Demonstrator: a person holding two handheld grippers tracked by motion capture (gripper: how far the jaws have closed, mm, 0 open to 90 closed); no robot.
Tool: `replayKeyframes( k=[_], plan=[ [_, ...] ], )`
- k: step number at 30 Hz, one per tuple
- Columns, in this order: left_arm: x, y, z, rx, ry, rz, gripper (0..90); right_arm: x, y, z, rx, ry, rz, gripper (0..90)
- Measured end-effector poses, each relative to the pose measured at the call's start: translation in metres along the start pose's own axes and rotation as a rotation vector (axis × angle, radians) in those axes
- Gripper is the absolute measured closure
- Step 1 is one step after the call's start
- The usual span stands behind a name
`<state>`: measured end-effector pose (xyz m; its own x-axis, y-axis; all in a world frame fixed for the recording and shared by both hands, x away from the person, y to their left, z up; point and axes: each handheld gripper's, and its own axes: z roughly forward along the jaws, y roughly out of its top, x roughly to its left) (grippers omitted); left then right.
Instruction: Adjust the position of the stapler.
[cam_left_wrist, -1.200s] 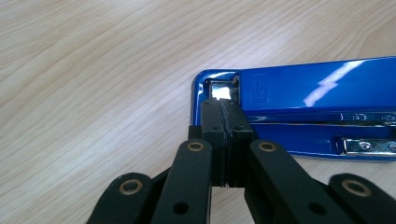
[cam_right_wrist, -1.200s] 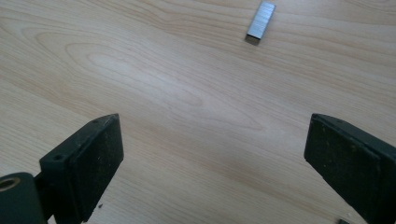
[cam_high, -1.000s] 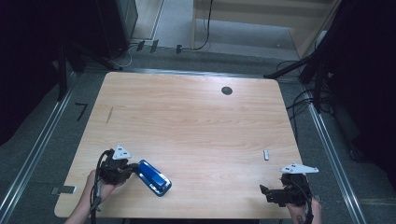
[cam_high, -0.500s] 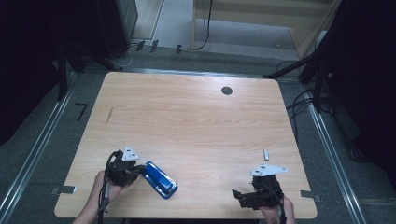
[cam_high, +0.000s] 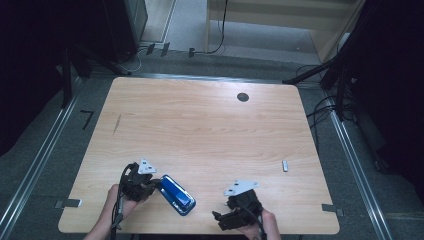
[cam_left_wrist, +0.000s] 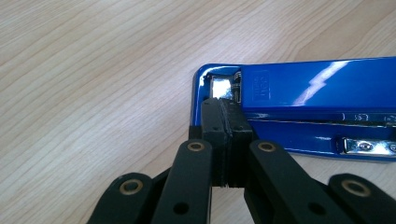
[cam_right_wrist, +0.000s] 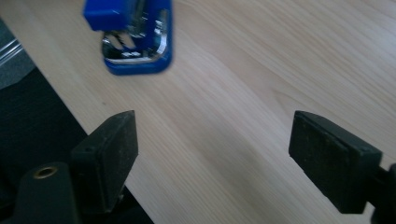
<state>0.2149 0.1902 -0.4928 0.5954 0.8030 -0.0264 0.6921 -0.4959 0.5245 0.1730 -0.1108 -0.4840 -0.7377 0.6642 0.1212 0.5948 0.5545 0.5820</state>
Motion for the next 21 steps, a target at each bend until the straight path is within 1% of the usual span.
replayKeyframes(
  k=[1,2,3,4,5,7,8,9,11,12,13,14,16,17,18,19,20,21],
  plan=[
    [-0.001,0.000,0.000,0.002,-0.003,0.003,90.0,0.005,0.003,0.005,0.002,0.012,-0.017,20.4],
    [-0.002,0.000,0.000,0.002,-0.006,0.001,90.0,0.012,0.008,0.011,0.006,0.032,-0.020,28.1],
    [-0.003,0.000,0.001,0.003,-0.010,0.005,90.0,0.016,0.010,0.014,0.005,0.043,-0.020,29.1],
    [-0.003,0.000,0.001,0.003,-0.010,0.005,90.0,0.016,0.010,0.014,0.005,0.043,-0.020,29.1],
    [-0.006,0.001,0.001,0.001,-0.013,0.002,90.0,0.022,0.014,0.018,-0.004,0.058,-0.024,33.6],
    [-0.007,0.001,0.002,0.002,-0.015,0.002,90.0,0.024,0.015,0.019,-0.010,0.065,-0.028,34.5],
    [-0.009,0.002,0.002,0.003,-0.020,0.006,90.0,0.029,0.019,0.023,-0.022,0.072,-0.043,37.9],
    [-0.010,0.002,0.002,0.007,-0.017,0.010,90.0,0.031,0.020,0.025,-0.023,0.085,-0.044,38.4],
    [-0.012,0.003,0.003,0.002,-0.026,0.008,90.0,0.032,0.021,0.027,-0.022,0.090,-0.045,39.8],
    [-0.015,0.004,0.004,0.006,-0.026,0.017,90.0,0.036,0.024,0.033,-0.015,0.104,-0.058,43.1],
    [-0.015,0.004,0.004,0.006,-0.026,0.017,90.0,0.036,0.024,0.033,-0.015,0.104,-0.058,43.1],
    [-0.016,0.004,0.004,0.005,-0.032,0.023,90.0,0.039,0.025,0.037,-0.005,0.097,-0.070,48.2],
    [-0.018,0.005,0.005,0.006,-0.034,0.034,90.0,0.039,0.026,0.038,-0.002,0.094,-0.079,49.0],
    [-0.019,0.005,0.005,0.004,-0.035,0.035,90.0,0.037,0.026,0.039,0.004,0.092,-0.084,51.3],
    [-0.020,0.006,0.005,0.002,-0.038,0.049,90.0,0.033,0.025,0.039,0.012,0.104,-0.083,52.1],
    [-0.021,0.006,0.006,0.000,-0.037,0.058,90.0,0.033,0.025,0.038,0.015,0.105,-0.084,53.9],
    [-0.021,0.006,0.006,0.000,-0.037,0.058,90.0,0.033,0.025,0.038,0.015,0.105,-0.084,53.9],
    [-0.022,0.006,0.006,0.002,-0.034,0.070,90.0,0.030,0.026,0.036,0.021,0.093,-0.108,56.7]
  ],
)
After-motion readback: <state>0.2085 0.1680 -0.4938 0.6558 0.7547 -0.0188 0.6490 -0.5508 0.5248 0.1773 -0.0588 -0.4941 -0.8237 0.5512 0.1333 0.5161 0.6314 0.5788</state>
